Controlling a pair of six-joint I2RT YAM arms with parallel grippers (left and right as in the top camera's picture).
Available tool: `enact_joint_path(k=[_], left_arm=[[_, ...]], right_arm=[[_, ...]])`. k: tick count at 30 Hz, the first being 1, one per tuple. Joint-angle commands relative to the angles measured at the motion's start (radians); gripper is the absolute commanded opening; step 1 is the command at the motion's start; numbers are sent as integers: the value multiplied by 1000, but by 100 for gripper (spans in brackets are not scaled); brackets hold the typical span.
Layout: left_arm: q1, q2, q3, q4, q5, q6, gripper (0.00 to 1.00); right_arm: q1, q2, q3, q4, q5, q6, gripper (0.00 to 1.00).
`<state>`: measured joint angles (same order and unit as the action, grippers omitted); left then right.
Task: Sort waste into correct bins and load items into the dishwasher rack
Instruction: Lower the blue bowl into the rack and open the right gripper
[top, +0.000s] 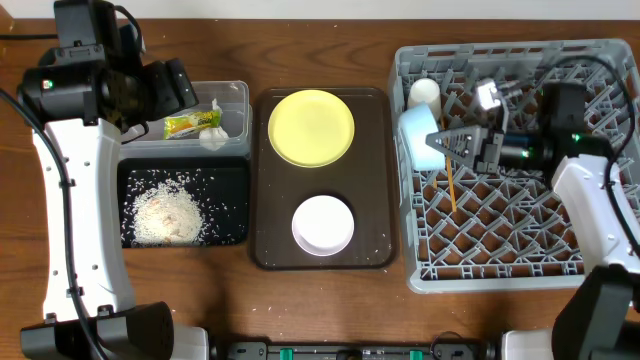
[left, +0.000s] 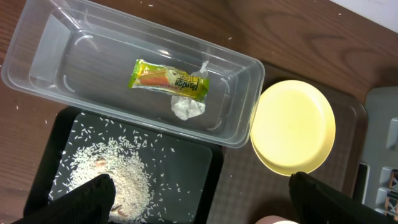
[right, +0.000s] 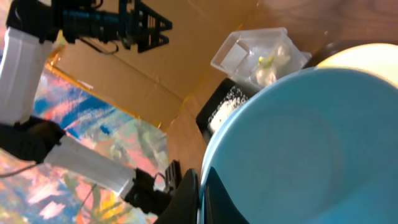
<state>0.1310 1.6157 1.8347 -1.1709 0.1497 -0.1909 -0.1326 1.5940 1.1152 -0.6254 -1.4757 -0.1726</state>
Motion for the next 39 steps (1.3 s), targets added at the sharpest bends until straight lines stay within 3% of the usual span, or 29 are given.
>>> enact_joint_path(k=[1, 11, 15, 20, 23, 30, 39], left_arm=[[4, -2, 13, -3, -12, -13, 92], [4, -2, 13, -3, -12, -13, 92], [4, -2, 13, -3, -12, -13, 92], [4, -2, 13, -3, -12, -13, 93], [4, -2, 13, -3, -12, -13, 92], [4, -2, 13, -3, -12, -13, 93], [4, -2, 13, -3, -12, -13, 93]], right_arm=[[-42, 26, -51, 54, -80, -3, 1], [-98, 165, -79, 174, -77, 99, 1], [-95, 204, -79, 274, -77, 271, 2], [-95, 203, -78, 491, -61, 595, 1], [-95, 203, -78, 521, 2, 725, 1], [-54, 203, -79, 512, 12, 802, 0], [-15, 203, -79, 628, 10, 912, 1]])
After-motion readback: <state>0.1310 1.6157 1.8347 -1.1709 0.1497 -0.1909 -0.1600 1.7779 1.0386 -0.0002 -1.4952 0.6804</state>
